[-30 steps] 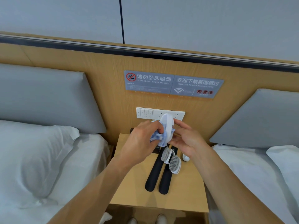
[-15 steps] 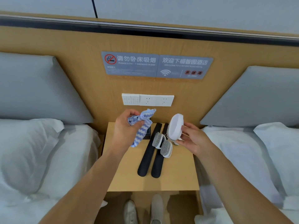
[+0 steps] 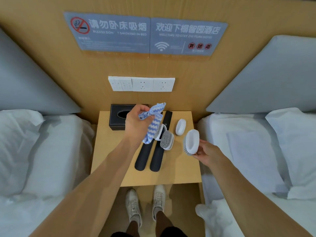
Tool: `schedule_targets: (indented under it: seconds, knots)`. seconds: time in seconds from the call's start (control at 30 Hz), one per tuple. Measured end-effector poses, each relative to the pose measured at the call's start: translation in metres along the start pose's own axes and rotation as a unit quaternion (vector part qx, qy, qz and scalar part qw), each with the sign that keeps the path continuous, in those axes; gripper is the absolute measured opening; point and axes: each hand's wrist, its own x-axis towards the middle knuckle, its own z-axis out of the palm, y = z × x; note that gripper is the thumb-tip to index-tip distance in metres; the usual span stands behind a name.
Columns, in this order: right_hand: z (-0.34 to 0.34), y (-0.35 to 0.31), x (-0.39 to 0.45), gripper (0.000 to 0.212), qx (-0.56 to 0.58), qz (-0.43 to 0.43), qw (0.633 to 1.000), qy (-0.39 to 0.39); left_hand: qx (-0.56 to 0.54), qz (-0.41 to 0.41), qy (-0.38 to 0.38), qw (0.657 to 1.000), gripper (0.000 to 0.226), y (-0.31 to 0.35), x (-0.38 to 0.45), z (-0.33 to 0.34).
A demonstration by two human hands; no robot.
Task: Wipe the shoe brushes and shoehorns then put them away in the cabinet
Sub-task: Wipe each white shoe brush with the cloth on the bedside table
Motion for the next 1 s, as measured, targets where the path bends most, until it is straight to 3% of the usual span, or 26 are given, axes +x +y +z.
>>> schedule_targets:
  seconds: [0.17, 0.4, 0.57, 0.77, 1.0]
  knots:
    - [-0.011, 0.009, 0.042, 0.046, -0.002, 0.007, 0.998, 0.061, 0.019, -0.021, 0.02, 0.999, 0.02, -0.019, 0.016, 0.009]
    - [-0.001, 0.013, 0.116, 0.04, -0.065, 0.007, 0.991, 0.119, -0.005, -0.041, 0.032, 0.999, 0.02, -0.059, 0.028, 0.019]
    - [0.005, 0.02, 0.155, 0.022, -0.079, -0.02, 0.982, 0.167, -0.009, -0.045, 0.019, 0.999, 0.021, -0.075, 0.039, 0.033]
    - [0.011, 0.03, 0.177, 0.021, -0.093, -0.066, 0.97, 0.214, -0.002, -0.026, 0.02, 0.999, 0.022, -0.084, 0.044, 0.041]
    - [0.01, 0.028, 0.181, 0.021, -0.257, -0.102, 0.933, 0.231, -0.007, -0.033, 0.019, 0.999, 0.02, -0.088, 0.044, 0.044]
